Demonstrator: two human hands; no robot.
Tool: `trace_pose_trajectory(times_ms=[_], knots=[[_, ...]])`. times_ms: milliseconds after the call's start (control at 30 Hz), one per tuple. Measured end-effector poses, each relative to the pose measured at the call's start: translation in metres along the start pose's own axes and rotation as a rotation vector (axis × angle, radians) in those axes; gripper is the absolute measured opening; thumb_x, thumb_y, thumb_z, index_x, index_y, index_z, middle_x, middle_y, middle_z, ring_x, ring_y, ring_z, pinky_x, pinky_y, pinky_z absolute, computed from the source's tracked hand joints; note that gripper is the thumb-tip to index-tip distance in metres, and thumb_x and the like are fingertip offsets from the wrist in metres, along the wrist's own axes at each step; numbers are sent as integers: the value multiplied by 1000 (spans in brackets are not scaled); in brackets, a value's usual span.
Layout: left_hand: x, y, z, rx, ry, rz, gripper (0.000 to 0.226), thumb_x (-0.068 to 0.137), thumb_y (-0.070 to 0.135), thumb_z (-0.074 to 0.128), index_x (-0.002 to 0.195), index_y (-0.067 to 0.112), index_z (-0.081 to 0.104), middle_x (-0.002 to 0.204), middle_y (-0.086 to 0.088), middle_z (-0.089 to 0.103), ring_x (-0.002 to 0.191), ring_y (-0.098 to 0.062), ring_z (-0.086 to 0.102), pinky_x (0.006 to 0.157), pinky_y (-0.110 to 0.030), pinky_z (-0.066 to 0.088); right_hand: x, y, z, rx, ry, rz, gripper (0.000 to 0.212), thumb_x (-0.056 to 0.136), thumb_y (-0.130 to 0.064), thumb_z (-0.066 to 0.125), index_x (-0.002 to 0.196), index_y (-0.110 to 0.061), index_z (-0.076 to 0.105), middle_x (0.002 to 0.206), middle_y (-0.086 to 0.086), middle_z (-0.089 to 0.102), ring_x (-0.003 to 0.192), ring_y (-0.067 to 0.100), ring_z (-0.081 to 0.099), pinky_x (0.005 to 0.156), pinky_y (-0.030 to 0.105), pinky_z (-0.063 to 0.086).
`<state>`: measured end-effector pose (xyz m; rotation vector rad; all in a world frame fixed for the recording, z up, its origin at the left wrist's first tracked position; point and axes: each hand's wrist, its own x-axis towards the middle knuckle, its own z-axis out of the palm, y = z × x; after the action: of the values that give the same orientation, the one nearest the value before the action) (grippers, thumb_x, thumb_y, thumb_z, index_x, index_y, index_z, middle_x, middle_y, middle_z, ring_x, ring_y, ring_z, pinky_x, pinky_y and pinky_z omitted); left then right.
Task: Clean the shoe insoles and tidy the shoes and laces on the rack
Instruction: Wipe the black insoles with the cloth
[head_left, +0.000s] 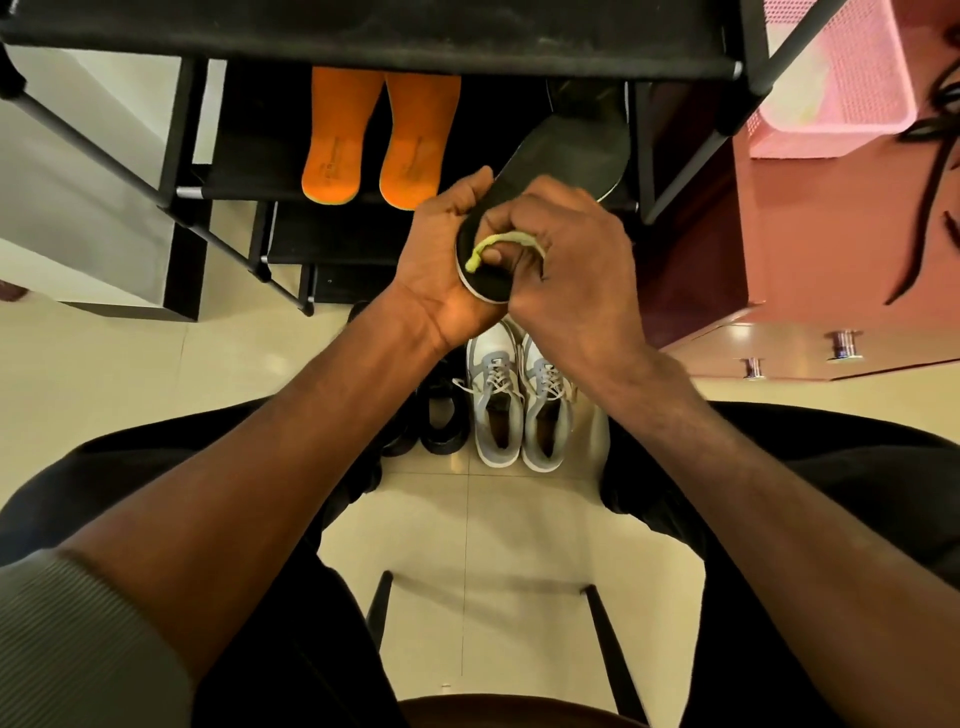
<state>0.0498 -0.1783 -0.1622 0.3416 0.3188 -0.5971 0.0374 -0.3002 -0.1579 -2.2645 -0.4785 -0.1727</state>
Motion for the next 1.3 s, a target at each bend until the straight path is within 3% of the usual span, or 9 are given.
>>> trace_pose_trajectory(times_ms=[100, 233, 367, 567, 667, 867, 1033, 1167, 1300], knots=[[2, -10, -3, 47, 33, 22, 51, 109, 35, 38, 89, 0, 70, 73, -4, 59, 68, -9, 55, 69, -25, 55, 10, 6, -2, -106, 85, 129, 15, 84, -13, 66, 94, -22, 72, 95, -5, 62, 93, 15, 61, 72, 36, 51], [1, -14, -2, 175, 8, 35, 42, 109, 29, 32, 109, 2, 64, 101, -11, 62, 91, -23, 60, 86, -36, 47, 27, 24, -11, -175, 161, 318, 11, 87, -18, 76, 95, -26, 75, 100, -6, 66, 87, 15, 68, 74, 43, 58], [-2, 1, -4, 188, 30, 61, 52, 106, 28, 28, 101, -3, 69, 98, -17, 65, 86, -28, 62, 82, -40, 47, 26, 17, -12, 9, 94, 325, 5, 90, -23, 79, 94, -25, 80, 86, -10, 74, 61, 10, 72, 63, 39, 63], [-5, 16, -11, 123, 65, 21, 54, 107, 39, 36, 102, -4, 68, 92, -20, 70, 84, -31, 72, 79, -38, 61, 13, -4, -3, 199, -143, 161, 11, 86, -17, 82, 98, -20, 82, 87, -11, 77, 79, 2, 73, 73, 29, 63], [-6, 10, -13, 161, 103, 13, 55, 108, 37, 38, 90, -3, 72, 84, -17, 71, 77, -27, 72, 71, -34, 61, 13, 0, 3, 142, -74, 114, 10, 85, -14, 78, 94, -16, 82, 87, -5, 74, 78, 8, 71, 70, 32, 61], [-6, -8, -10, 287, 60, 38, 37, 108, 31, 39, 113, 7, 67, 101, -12, 67, 87, -25, 65, 72, -40, 54, 29, 25, -11, -116, 147, 173, 14, 85, -18, 74, 97, -18, 81, 91, -4, 73, 81, 10, 67, 76, 35, 59], [-13, -15, -4, 457, 75, 44, 33, 104, 23, 41, 108, 9, 71, 93, -12, 70, 77, -27, 64, 68, -41, 51, 41, 47, -25, -83, 279, 378, 15, 86, -24, 74, 98, -22, 82, 89, -11, 76, 77, 4, 69, 79, 31, 60], [-10, -3, 0, 565, 236, 301, 46, 108, 7, 38, 81, 9, 75, 69, -1, 72, 64, -12, 70, 60, -24, 59, 29, 30, -11, 8, 114, 259, 13, 88, -19, 78, 100, -21, 82, 94, -10, 76, 82, 2, 70, 77, 24, 60], [-9, 7, -2, 335, 210, 221, 62, 111, 30, 37, 77, 3, 81, 81, -13, 76, 75, -20, 76, 66, -27, 62, 18, 12, 5, 69, -66, 133, 19, 86, -14, 81, 105, -16, 81, 97, -7, 76, 83, 3, 70, 76, 20, 59]])
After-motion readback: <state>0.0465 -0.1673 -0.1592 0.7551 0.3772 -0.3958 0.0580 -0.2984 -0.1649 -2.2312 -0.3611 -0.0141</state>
